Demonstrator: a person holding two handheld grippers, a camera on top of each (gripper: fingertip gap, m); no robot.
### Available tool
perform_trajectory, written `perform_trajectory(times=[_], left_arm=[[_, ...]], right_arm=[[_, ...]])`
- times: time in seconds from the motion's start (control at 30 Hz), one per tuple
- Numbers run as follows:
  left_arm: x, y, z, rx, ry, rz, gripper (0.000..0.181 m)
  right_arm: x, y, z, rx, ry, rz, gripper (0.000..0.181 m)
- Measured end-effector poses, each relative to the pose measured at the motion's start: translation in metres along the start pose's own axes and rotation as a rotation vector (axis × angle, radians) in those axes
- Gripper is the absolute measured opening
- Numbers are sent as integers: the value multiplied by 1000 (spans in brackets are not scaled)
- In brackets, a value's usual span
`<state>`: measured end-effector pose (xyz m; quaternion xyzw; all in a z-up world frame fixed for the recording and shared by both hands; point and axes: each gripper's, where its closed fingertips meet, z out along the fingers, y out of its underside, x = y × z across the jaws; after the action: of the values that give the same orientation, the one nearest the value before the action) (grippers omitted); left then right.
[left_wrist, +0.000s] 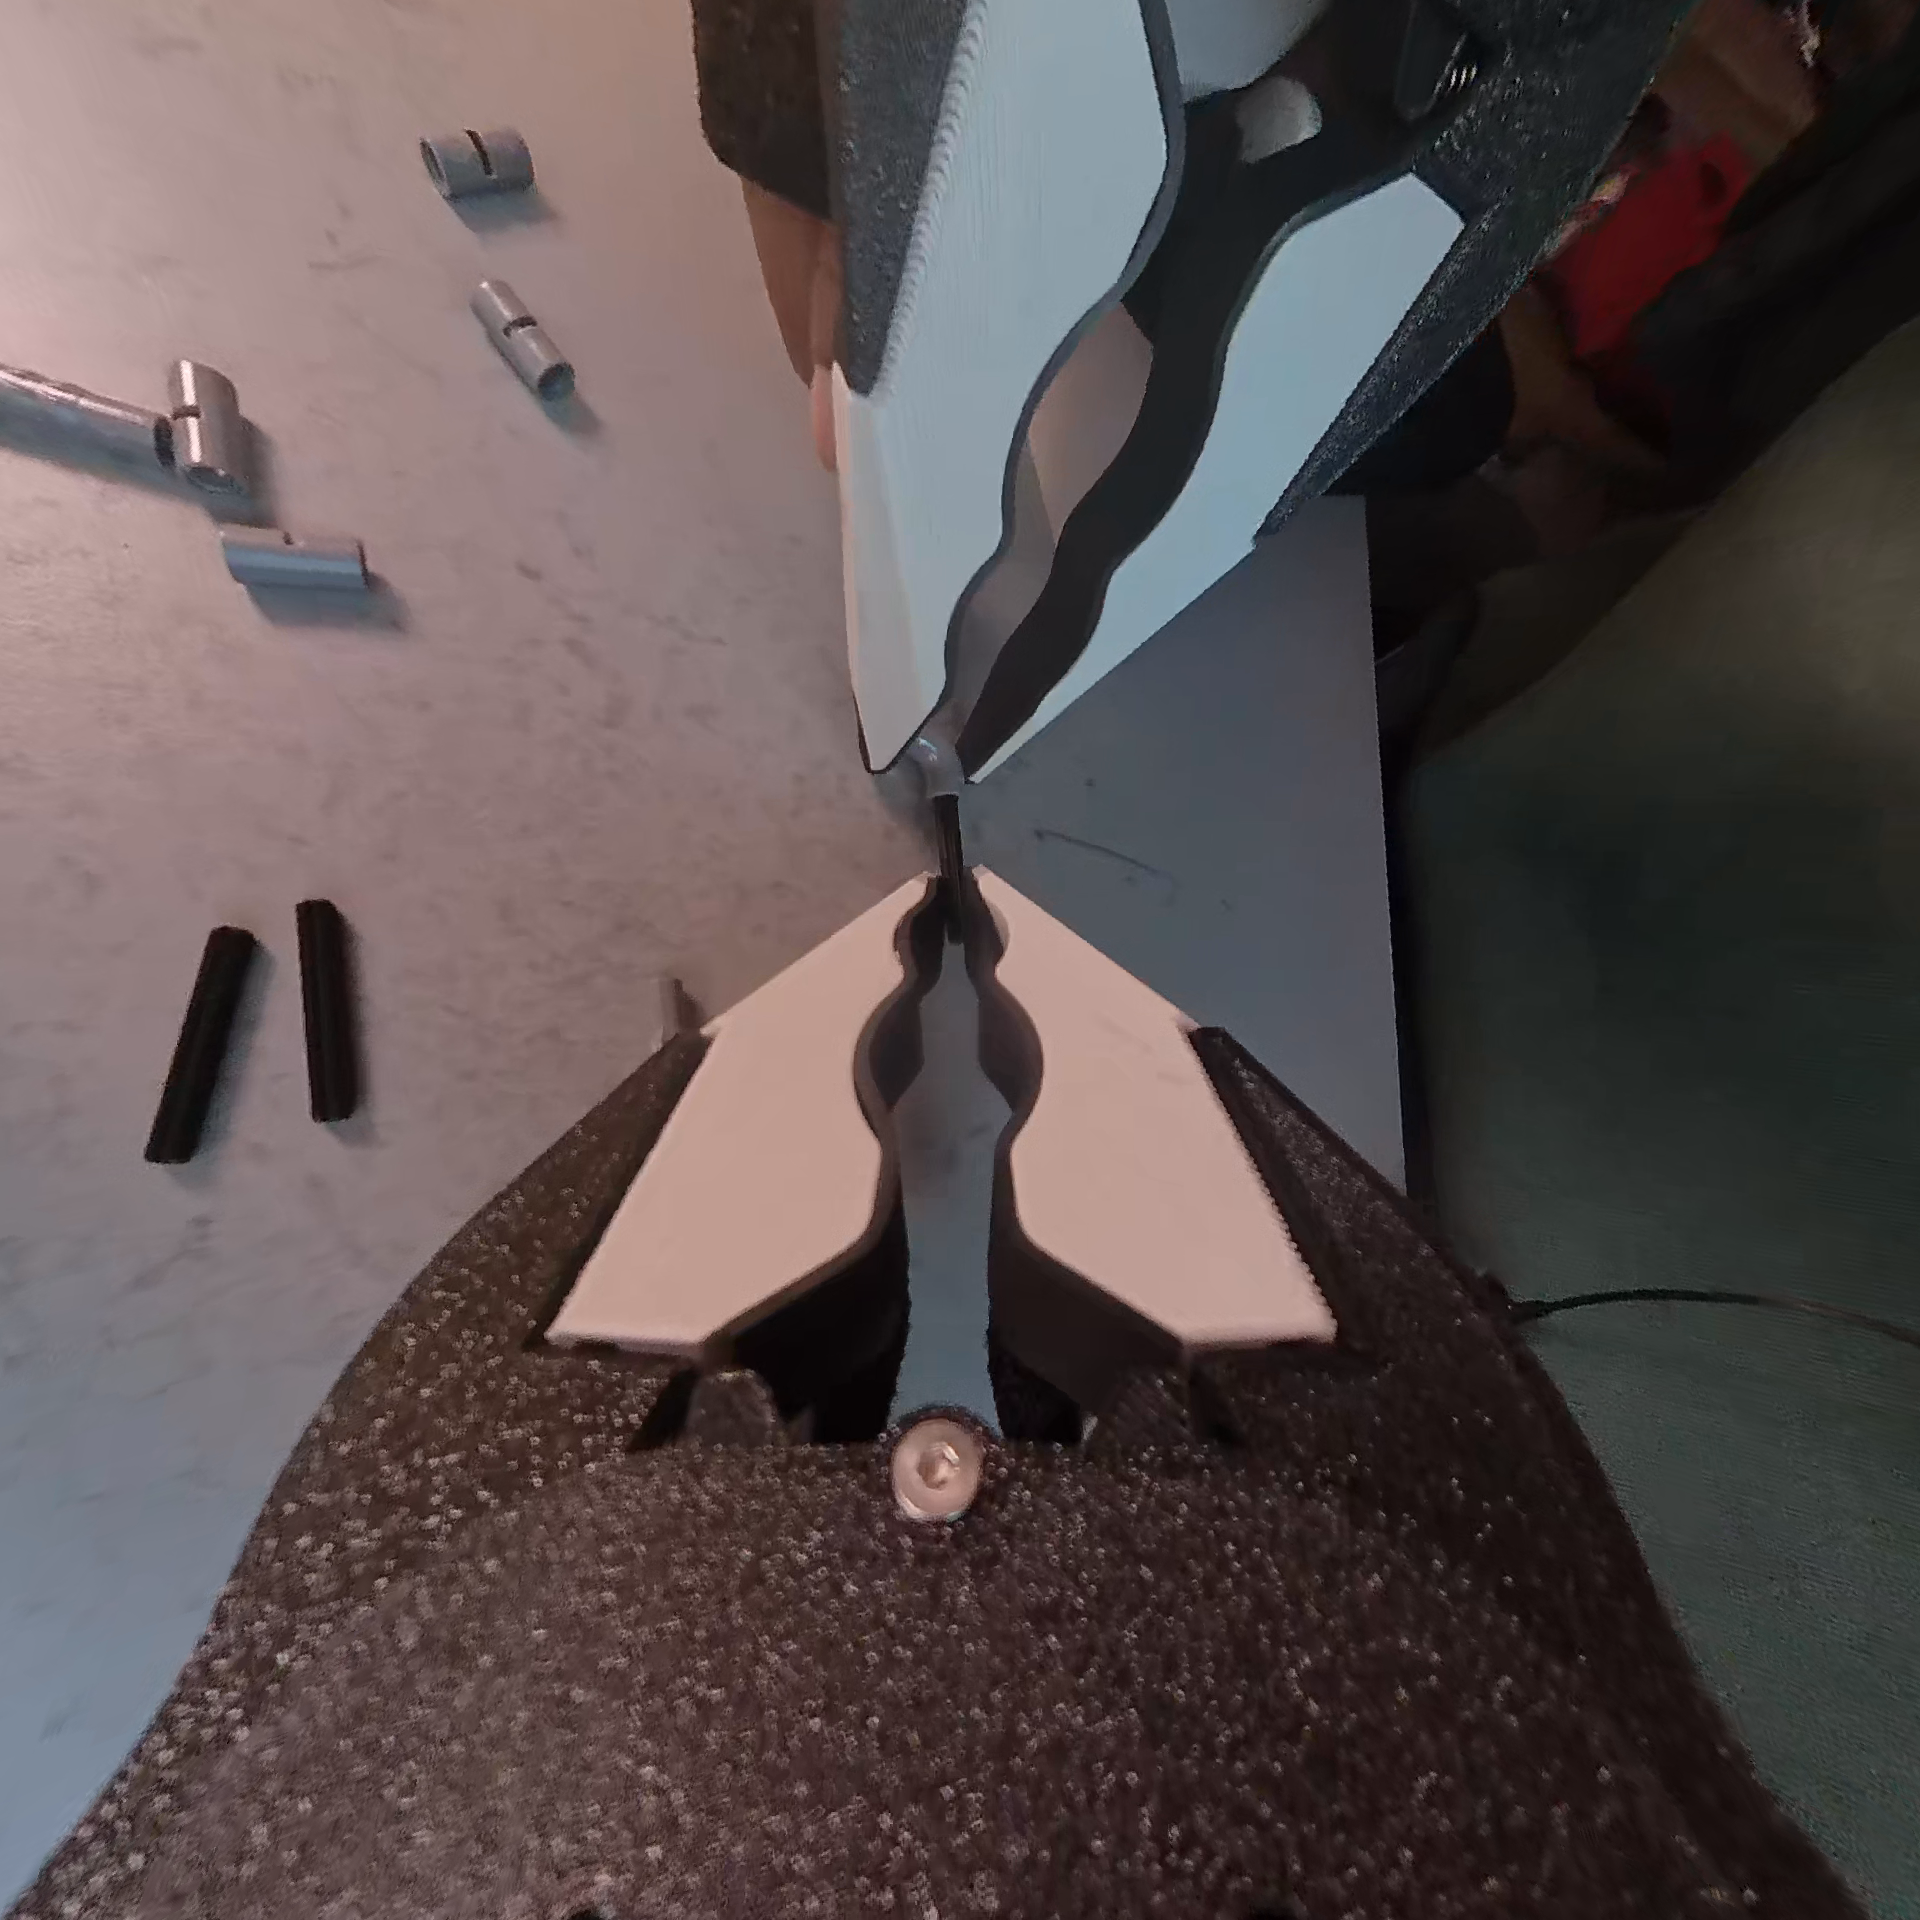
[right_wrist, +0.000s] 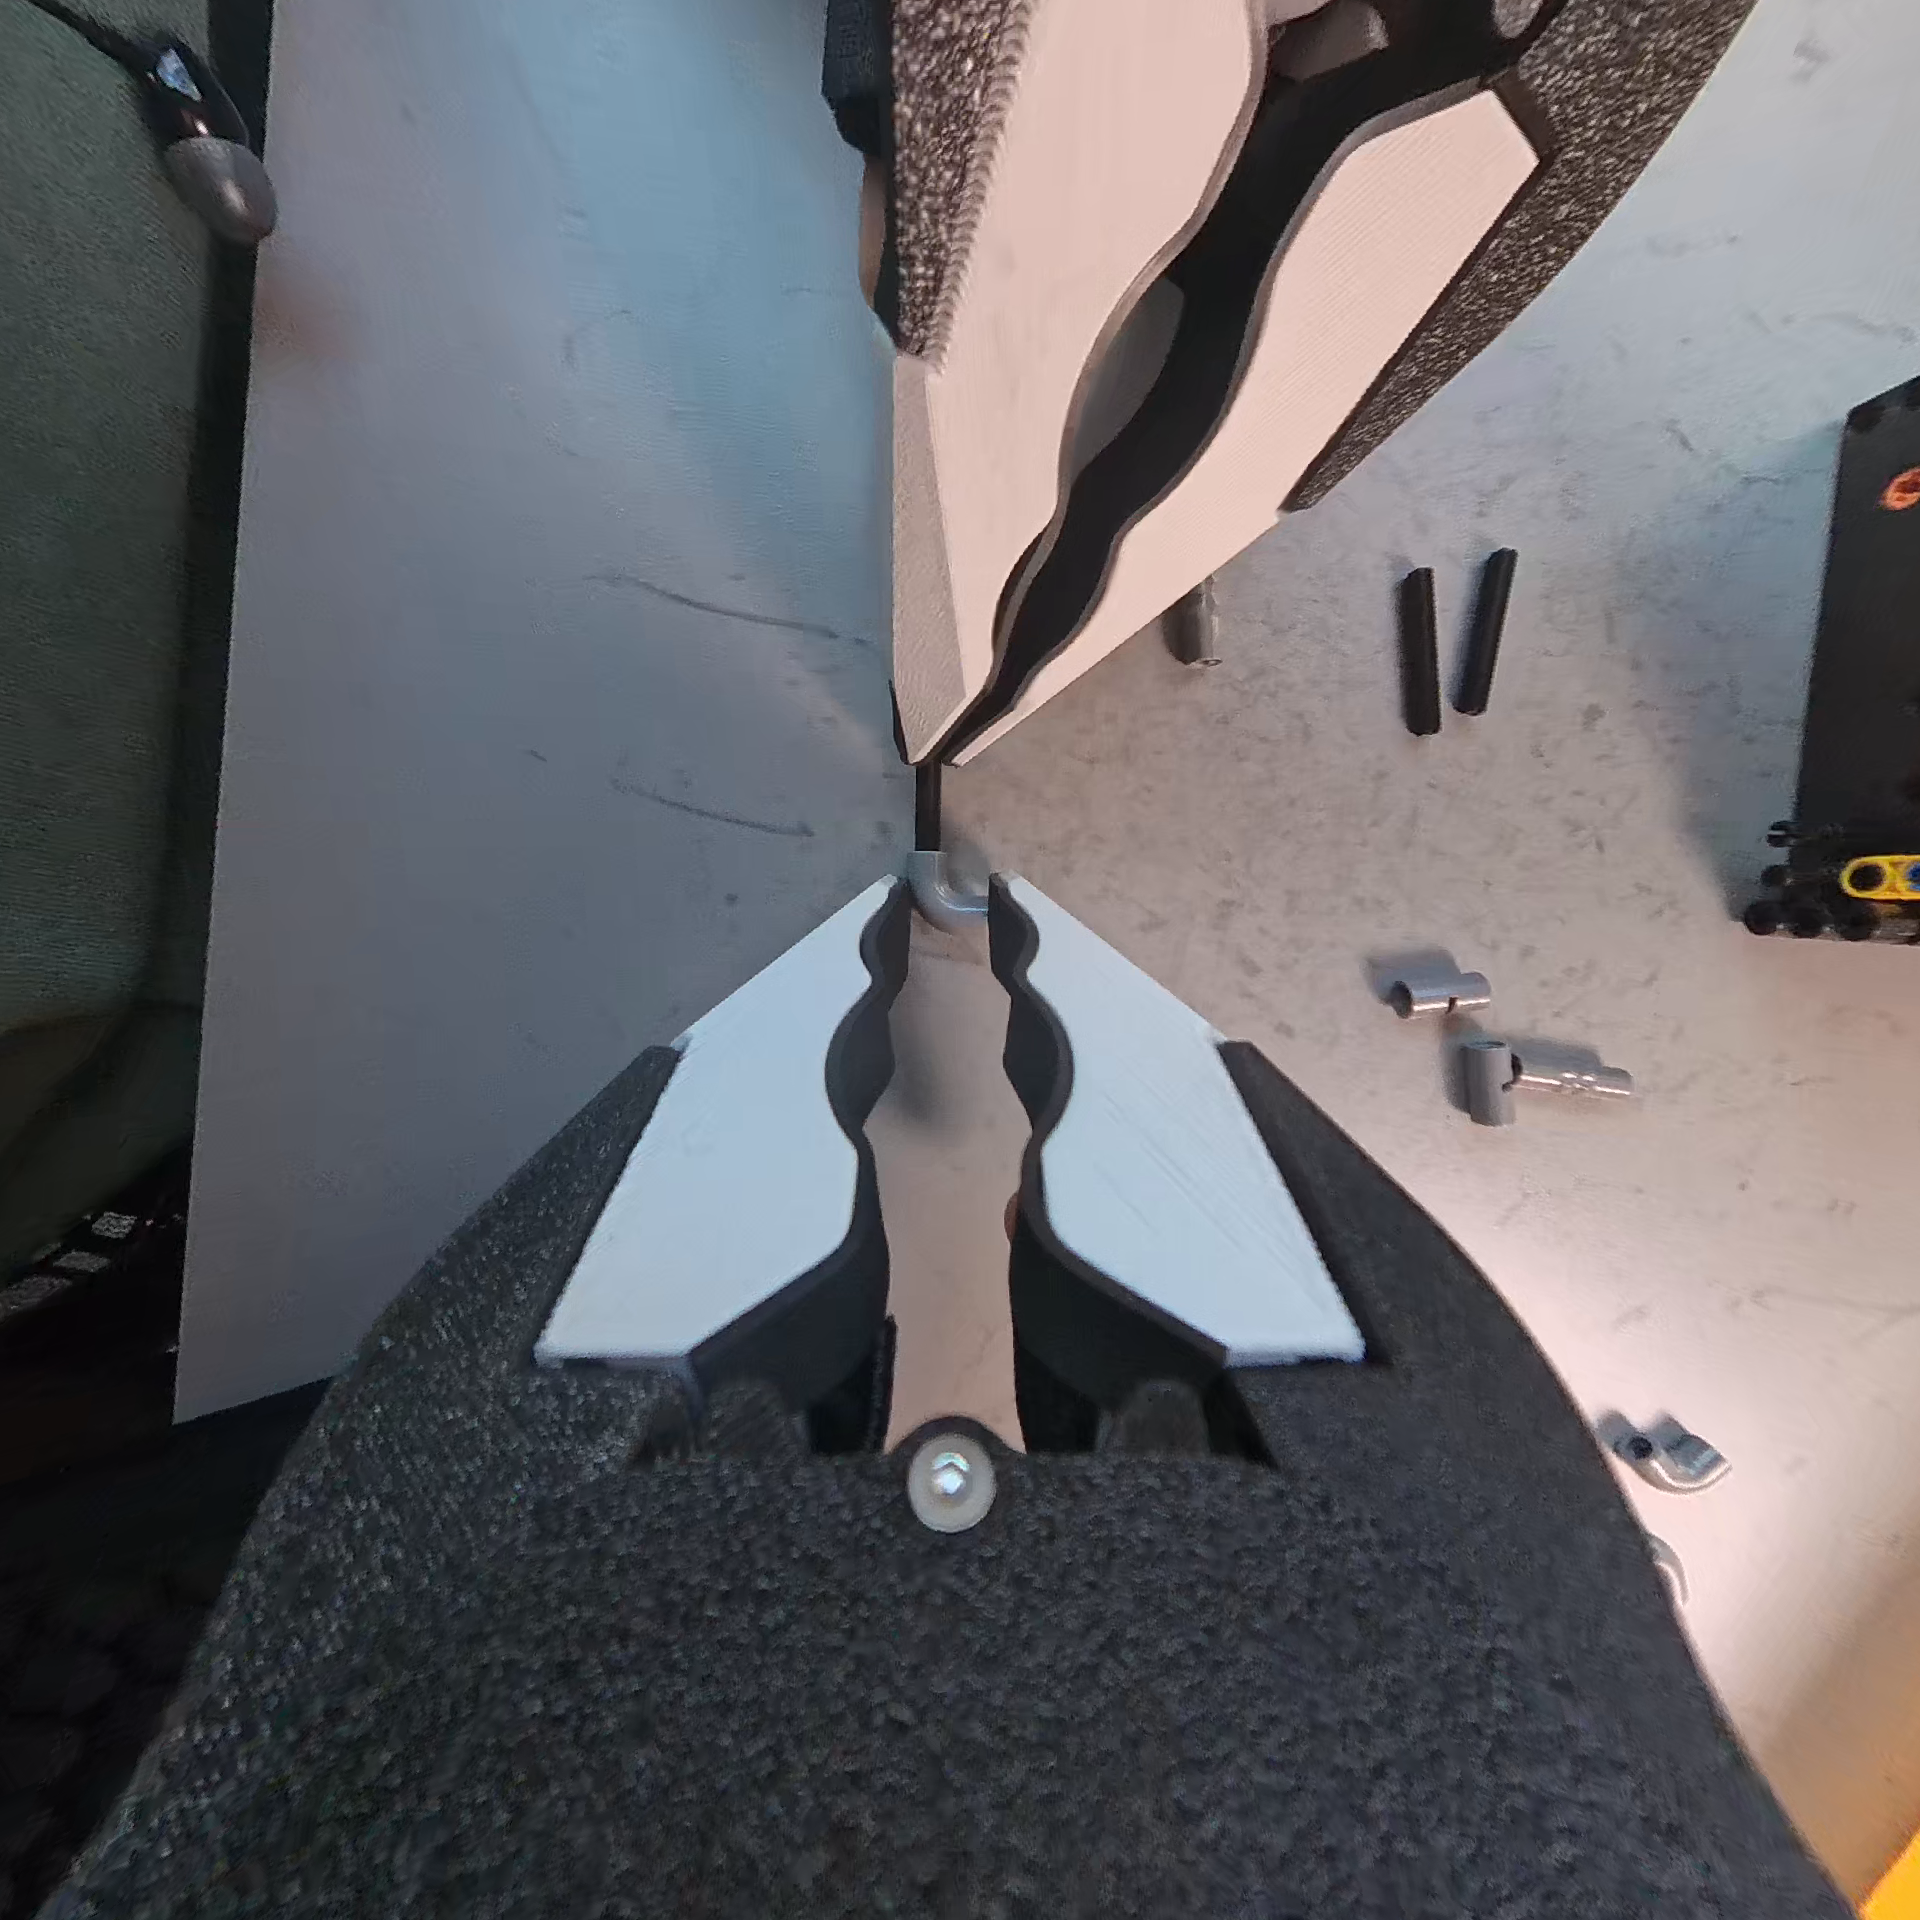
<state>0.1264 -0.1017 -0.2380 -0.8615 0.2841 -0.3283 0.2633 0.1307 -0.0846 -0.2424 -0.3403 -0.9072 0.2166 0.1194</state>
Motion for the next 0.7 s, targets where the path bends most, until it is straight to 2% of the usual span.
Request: perform_trajectory(times=[0.43,0.57,0.63,0.7], left_arm=[[-1,-5,8,0,-54,61,1],[-1,-6,2,44,-66,101,3],[-3,-6,-7,70,-87,123,15],[-5,-5,-18,87,-85,128,20]], right_arm=[[-1,0,0,19,34,47,14],[1,-1,0,56,70,48,14],[3,-2,-1,95,126,29,14],[9,-4,-5,156,211,25,14]])
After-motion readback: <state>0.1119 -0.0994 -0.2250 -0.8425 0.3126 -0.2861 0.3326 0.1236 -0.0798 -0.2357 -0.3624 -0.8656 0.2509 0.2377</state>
